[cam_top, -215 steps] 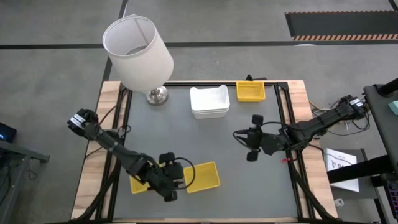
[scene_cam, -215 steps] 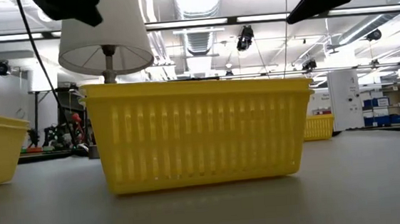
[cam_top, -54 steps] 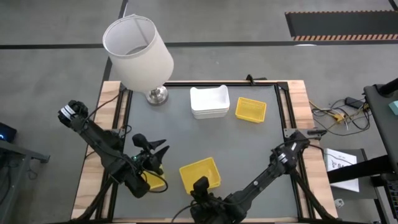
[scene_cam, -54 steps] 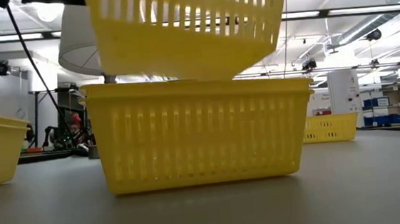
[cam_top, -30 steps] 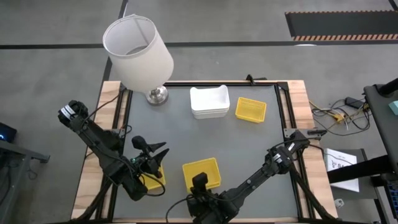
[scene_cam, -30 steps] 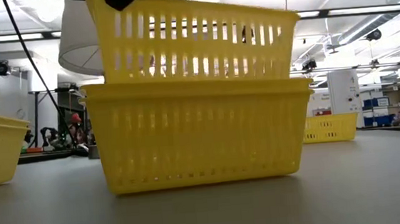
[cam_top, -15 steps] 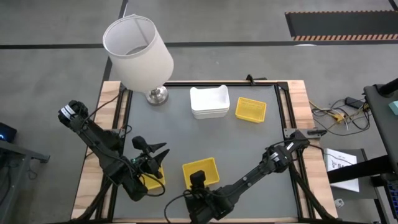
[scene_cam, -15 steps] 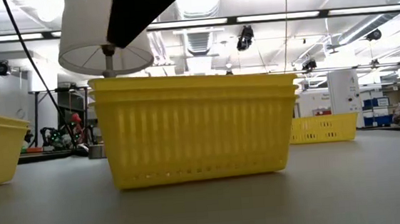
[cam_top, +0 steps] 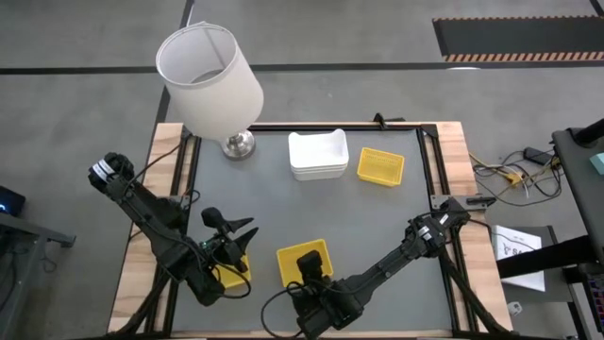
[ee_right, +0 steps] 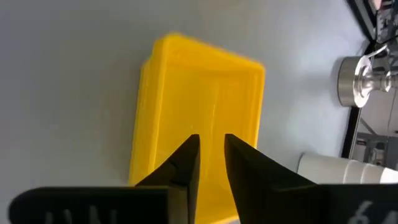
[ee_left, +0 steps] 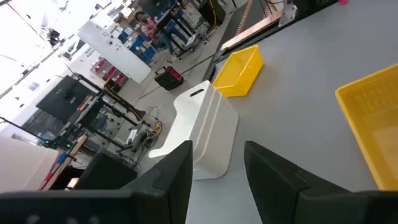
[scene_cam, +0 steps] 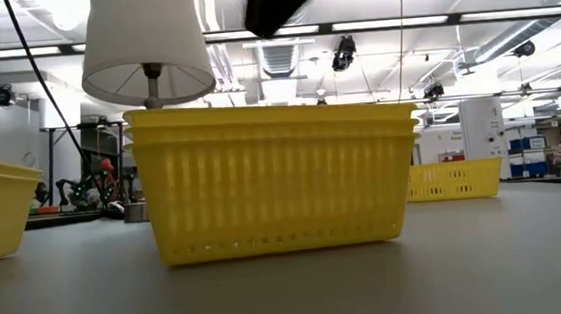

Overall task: Stack baskets by color
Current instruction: Stack the yellow basket on the stacked yellow baskets

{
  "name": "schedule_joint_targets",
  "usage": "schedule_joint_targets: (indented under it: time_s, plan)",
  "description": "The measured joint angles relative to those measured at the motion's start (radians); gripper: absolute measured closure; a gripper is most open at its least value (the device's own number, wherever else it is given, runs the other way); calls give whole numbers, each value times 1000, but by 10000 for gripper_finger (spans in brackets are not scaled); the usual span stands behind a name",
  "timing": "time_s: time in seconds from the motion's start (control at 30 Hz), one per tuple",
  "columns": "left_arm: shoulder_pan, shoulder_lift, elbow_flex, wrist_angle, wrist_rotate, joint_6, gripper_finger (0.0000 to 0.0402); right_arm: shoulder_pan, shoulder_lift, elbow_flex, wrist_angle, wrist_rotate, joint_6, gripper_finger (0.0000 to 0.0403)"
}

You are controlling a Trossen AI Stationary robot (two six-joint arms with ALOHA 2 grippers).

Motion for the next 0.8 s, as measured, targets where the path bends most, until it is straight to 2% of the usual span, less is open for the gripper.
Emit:
schedule_joint_targets:
  time_s: [0.13, 0.27, 0.6, 0.8]
  plan:
    - [0, 0, -1, 8, 24, 1, 272, 1, -64, -99, -13, -3, -1, 352]
    - [0, 0, -2, 28, 33, 27, 272, 0, -204, -300, 66, -2, 12, 365]
    - [8, 0, -3, 241, 65, 174, 272, 1, -622, -998, 727, -1, -46, 370]
    - [15, 10, -8, 373, 207, 175, 272, -4, -835, -1365, 1018, 29, -49, 370]
